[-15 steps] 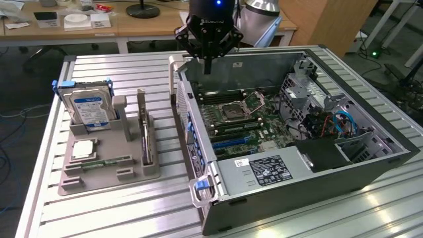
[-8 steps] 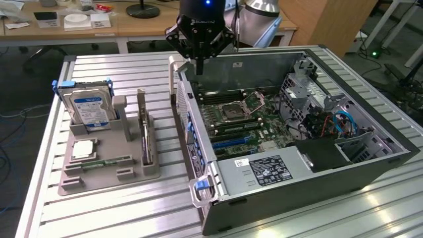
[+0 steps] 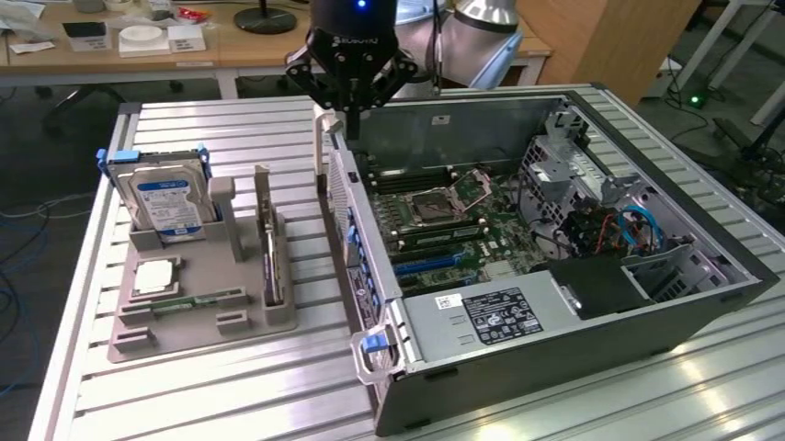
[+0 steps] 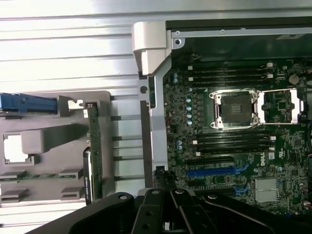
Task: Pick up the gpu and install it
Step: 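Reach for the gpu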
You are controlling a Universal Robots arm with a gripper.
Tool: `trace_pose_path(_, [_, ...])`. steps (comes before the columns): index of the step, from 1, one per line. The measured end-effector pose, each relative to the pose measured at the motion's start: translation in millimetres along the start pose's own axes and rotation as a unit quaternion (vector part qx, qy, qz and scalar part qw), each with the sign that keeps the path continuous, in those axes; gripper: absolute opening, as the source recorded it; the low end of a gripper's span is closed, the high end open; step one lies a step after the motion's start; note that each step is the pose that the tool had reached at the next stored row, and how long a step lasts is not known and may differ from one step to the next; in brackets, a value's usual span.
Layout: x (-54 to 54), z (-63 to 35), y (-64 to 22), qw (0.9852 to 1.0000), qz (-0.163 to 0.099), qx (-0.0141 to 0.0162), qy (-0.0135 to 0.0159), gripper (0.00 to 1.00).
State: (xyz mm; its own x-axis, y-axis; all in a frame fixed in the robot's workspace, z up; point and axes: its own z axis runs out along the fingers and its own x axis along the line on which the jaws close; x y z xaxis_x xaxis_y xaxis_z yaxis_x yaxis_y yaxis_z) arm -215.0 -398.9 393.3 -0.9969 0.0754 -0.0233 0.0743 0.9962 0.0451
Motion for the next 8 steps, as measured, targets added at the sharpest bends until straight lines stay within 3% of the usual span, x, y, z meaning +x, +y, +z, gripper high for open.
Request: trace_pose_path(8, [22.1,-0.6,-1.8,1.0000,0.000,0.0000,0.0000,0.11])
